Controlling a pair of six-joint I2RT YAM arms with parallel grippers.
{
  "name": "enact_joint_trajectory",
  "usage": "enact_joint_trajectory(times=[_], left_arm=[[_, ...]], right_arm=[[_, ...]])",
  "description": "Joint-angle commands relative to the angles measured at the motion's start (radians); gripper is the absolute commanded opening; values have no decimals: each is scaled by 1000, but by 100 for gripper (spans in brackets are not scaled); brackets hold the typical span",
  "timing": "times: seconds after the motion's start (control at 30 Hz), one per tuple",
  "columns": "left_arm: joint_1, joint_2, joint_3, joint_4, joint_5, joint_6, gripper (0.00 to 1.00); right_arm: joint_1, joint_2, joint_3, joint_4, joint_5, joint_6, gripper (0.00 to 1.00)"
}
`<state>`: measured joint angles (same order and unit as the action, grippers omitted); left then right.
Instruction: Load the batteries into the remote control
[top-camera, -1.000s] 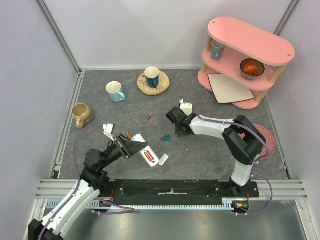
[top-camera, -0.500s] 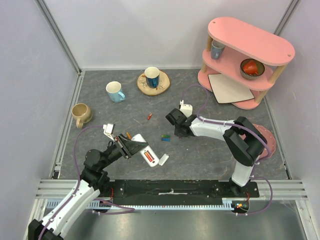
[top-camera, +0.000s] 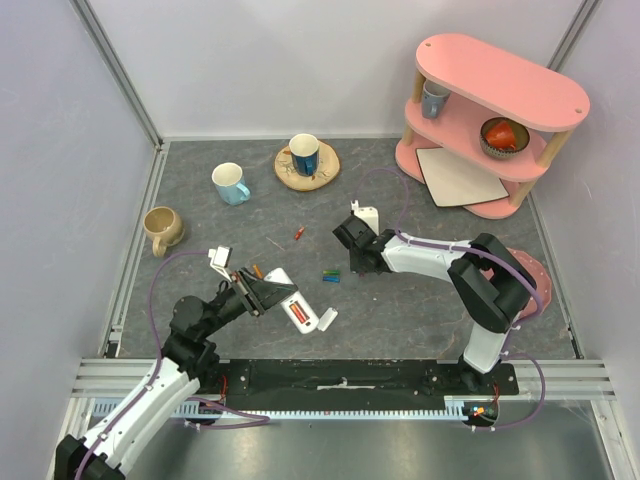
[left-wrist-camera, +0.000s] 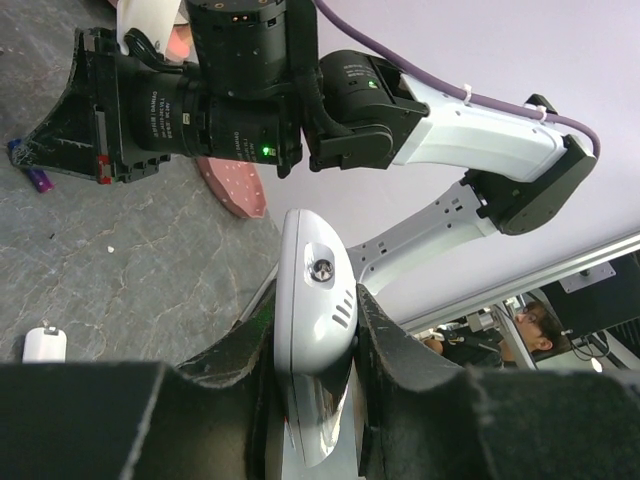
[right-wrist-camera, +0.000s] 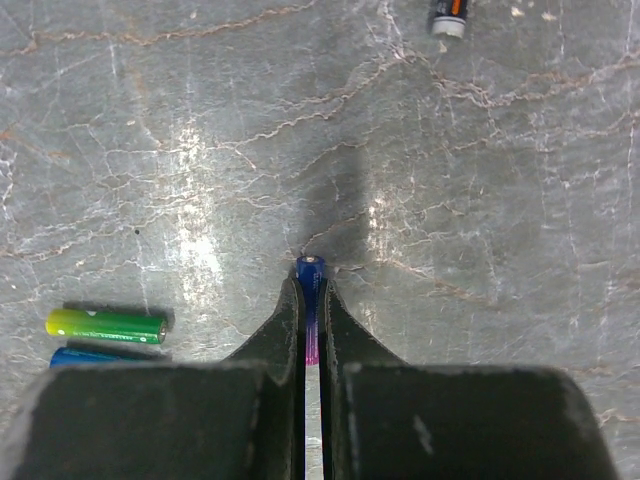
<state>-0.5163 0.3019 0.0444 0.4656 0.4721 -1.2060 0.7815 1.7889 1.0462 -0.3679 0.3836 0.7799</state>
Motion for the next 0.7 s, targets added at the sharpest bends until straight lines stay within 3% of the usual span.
enact_joint_trajectory(times=[0.0,0.4,0.57,0.67], left_arm=[[5,19,-156,57,-7,11,2],[5,32,-156,56,-26,34,2],[6,46,-159,70,-23,37,2],[4,45,-163,71,-21,34,2]], right_arm=[[-11,63,-49,-37,-61,-160,0],[-16,112,-72,-11,-193,-248,0],[-19,106,-72,-20,-196,-241,32],[-21,98,-52,-43,-195,-246,39]])
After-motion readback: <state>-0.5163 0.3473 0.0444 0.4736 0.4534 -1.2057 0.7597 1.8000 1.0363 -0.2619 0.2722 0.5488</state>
